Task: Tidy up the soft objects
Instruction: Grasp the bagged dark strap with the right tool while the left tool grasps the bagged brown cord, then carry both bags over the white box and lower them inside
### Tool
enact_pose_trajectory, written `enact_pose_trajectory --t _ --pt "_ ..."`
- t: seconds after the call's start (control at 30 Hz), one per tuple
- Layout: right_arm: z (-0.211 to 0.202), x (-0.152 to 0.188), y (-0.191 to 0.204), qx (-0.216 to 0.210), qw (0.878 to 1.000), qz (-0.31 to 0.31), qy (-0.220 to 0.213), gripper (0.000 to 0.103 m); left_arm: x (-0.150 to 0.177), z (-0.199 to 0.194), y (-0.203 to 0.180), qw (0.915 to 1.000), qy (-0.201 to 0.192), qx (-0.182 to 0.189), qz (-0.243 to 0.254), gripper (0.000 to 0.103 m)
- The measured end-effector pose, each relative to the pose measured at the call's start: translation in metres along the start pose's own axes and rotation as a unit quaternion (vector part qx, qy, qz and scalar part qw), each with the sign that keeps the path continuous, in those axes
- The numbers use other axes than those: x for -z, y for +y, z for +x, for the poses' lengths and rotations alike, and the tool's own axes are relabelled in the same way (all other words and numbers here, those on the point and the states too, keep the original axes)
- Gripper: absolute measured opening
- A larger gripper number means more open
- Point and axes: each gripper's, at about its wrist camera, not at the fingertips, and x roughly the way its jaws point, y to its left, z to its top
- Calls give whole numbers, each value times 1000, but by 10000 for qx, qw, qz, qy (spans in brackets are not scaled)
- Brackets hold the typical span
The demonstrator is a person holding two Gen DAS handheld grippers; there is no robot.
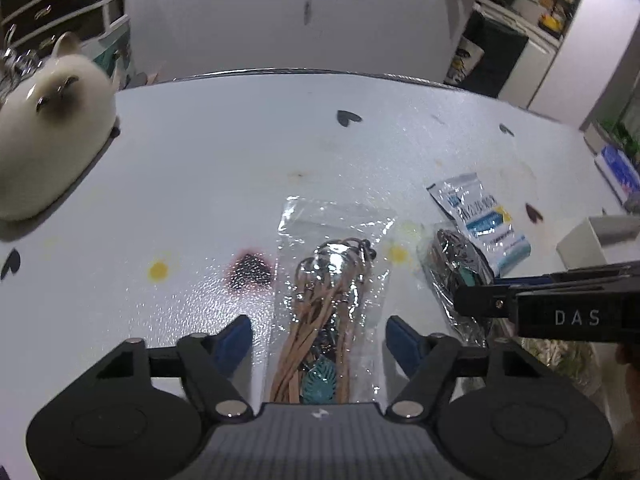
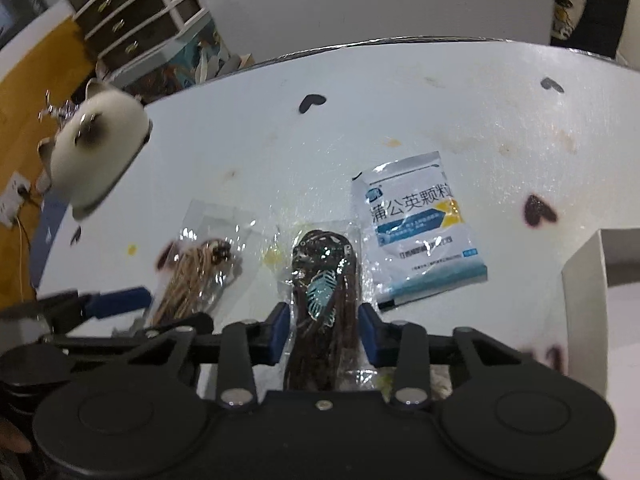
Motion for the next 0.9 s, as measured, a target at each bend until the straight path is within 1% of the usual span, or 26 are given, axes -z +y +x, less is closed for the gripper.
enact_pose_trajectory --t 0.03,0.1,0.17,0.23,0.33,0.5,0.73,0.9 --pt "-1 1 1 10 10000 -13 3 34 0 0 -3 9999 17 -39 94 59" --pt "-3 3 2 9 10000 -34 -15 30 -1 0 -6 9998 30 -90 170 55" --pt "-6 3 1 -29 10000 12 -43 23 -2 -1 -6 9998 46 -90 153 47" --pt "-10 4 1 -80 9999 65 -83 21 -2 -4 -5 10000 13 -70 48 44" --pt "-18 6 3 -155 9997 92 -180 20 -1 -12 -6 9998 -81 -167 -32 44" --pt "-37 8 12 -320 9987 80 -394 19 1 -37 -7 9991 -334 -140 -213 43" --pt "-78 10 22 -544 9950 32 -840 19 5 -89 -14 9952 -852 -131 -463 43" --pt "-113 17 21 -646 9911 28 -1160 19 11 -122 -27 9919 -1127 -126 -570 43"
